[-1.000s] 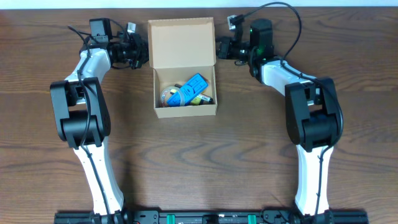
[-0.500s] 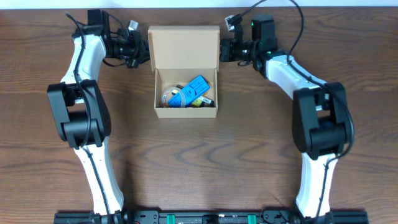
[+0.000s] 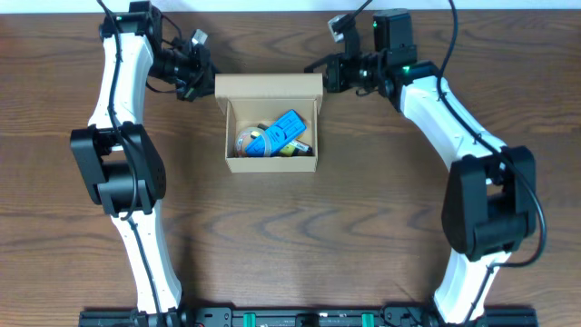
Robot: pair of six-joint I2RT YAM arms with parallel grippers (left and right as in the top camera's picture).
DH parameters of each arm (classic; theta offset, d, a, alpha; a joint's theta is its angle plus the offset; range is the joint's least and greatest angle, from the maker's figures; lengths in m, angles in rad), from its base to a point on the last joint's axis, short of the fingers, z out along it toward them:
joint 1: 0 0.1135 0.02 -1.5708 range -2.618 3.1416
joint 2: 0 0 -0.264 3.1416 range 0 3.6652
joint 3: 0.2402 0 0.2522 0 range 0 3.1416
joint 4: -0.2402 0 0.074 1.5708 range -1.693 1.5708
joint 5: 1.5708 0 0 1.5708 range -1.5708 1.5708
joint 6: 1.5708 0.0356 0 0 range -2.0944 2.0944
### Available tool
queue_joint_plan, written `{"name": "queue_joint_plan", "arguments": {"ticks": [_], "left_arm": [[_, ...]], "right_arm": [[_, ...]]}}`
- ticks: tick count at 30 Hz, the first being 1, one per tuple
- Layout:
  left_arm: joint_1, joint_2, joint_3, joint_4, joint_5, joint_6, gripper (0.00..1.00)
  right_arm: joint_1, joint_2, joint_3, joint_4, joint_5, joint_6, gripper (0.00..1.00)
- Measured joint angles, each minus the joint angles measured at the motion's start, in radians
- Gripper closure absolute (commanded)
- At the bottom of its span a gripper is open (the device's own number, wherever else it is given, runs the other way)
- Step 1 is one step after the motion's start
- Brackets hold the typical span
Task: Pack container
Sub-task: 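Push the lid flaps over the box with both grippers to close it, then press down on the closed lid with the right gripper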
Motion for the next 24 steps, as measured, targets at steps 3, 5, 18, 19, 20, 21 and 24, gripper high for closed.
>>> {"name": "queue_joint_plan", "arguments": {"ticks": [3, 5, 18, 19, 20, 21, 24], "left_arm": [[-0.004, 0.000, 0.042, -0.080, -0.086, 0.019, 0.95], [-0.009, 0.000, 0.062, -0.120, -0.140, 0.025, 0.95], [-0.047, 0.000, 0.103, -0.188, -0.414, -0.021, 0.95], [-0.047, 0.000, 0.103, -0.188, -0.426, -0.031, 0.95], [-0.046, 0.000, 0.103, -0.188, -0.438, -0.037, 0.95], [-0.046, 0.000, 0.103, -0.188, -0.446, -0.041, 0.95], [-0.046, 0.000, 0.103, -0.188, -0.465, -0.055, 0.95]], "right_arm": [[0.035, -0.034, 0.000, -0.093, 0.078, -0.019, 0.99], [0.069, -0.057, 0.000, -0.140, 0.129, -0.030, 0.99], [0.332, -0.108, 0.001, -0.367, 0.480, -0.061, 0.99], [0.343, -0.108, 0.001, -0.373, 0.496, -0.062, 0.99], [0.352, -0.108, 0.001, -0.379, 0.509, -0.063, 0.99], [0.360, -0.108, 0.001, -0.383, 0.519, -0.063, 0.98], [0.377, -0.105, 0.001, -0.393, 0.552, -0.064, 0.99]]}}
